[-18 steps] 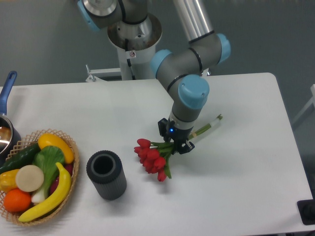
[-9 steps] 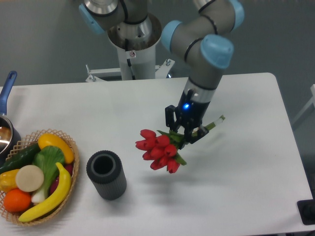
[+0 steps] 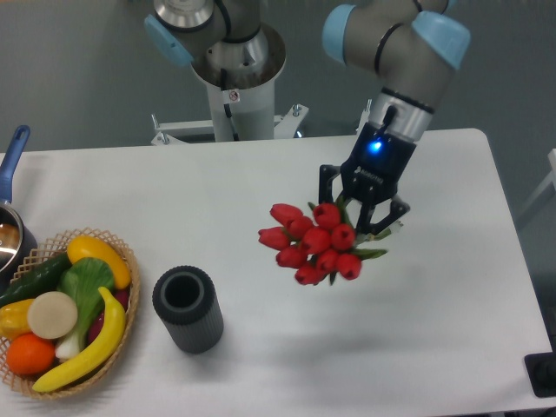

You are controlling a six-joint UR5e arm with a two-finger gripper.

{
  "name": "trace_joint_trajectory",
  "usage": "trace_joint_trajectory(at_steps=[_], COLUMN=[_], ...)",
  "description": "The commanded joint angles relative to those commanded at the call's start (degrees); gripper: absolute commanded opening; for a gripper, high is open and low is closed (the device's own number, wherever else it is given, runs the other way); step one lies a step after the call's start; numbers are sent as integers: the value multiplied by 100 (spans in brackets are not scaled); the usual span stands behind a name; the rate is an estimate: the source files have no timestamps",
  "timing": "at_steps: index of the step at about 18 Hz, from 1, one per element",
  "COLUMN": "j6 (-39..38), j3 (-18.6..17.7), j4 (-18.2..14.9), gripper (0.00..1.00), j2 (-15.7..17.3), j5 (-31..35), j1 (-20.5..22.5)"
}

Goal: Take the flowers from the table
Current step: 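Lift the gripped tulip bouquet up off the table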

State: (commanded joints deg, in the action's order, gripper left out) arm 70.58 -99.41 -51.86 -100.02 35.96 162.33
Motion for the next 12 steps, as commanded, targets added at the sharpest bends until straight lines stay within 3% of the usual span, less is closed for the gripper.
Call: trace_joint_trajectory(at_steps=[12], j6=[-88], j3=[132], j4=[-9], gripper=[41], j2=[-9], j5=[-299], j1=[141])
